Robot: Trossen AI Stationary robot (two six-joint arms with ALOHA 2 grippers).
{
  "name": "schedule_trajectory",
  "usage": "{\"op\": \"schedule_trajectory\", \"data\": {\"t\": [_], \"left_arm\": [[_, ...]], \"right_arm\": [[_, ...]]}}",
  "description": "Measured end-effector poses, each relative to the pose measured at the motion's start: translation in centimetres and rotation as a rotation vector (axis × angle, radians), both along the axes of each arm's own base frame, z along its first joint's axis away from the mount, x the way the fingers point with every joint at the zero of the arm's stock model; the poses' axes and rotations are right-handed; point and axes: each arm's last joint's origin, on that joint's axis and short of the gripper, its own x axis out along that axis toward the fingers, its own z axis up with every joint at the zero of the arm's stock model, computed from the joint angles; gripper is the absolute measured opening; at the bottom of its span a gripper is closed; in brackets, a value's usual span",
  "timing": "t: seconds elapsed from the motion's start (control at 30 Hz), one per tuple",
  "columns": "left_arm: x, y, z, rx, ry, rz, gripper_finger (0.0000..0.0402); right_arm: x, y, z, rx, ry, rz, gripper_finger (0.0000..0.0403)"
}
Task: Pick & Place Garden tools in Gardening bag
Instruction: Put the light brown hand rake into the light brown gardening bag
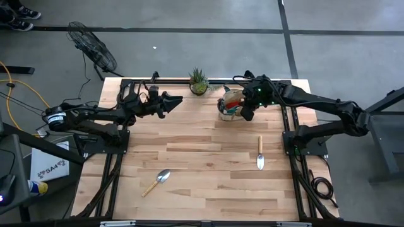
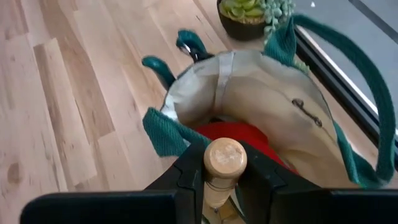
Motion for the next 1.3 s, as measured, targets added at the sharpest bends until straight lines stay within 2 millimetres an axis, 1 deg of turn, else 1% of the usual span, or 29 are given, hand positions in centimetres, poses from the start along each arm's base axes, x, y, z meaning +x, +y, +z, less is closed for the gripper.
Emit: {"op": "schedule_trajectory", "data": {"t": [0.3, 0.43, 0.57, 0.8, 0.93, 1.03, 1.3], "left_arm": [[0.0, 0.0, -0.1, -0.003, 0.005, 0.001, 0.0145], [0.0, 0.0, 0.0, -0.004, 0.004, 0.006, 0.0145], [0.0, 0.0, 0.0, -0.001, 0.005, 0.007, 0.0145], [0.1, 0.0, -0.2, -0.003, 0.020, 0.007, 0.0145], [0.1, 0.0, -0.2, -0.002, 0.021, 0.004, 0.0145], [0.1, 0.0, -0.2, -0.002, 0.021, 0.004, 0.0145], [0.1, 0.0, -0.2, -0.001, 0.022, 0.001, 0.0145]], "right_arm": [[0.0, 0.0, -0.2, -0.002, 0.017, -0.010, 0.0058], [0.2, -0.3, 0.1, -0.040, -0.016, -0.041, 0.0058], [0.2, -0.4, 0.1, -0.076, -0.003, -0.061, 0.0059], [0.0, -0.3, -0.9, -0.066, 0.023, -0.052, 0.0061], [0.0, -0.3, -1.1, -0.048, 0.020, -0.071, 0.0062], [0.0, -0.3, -1.1, -0.046, 0.019, -0.072, 0.0071], [0.0, -0.3, -1.0, -0.045, 0.011, -0.084, 0.0110]]}}
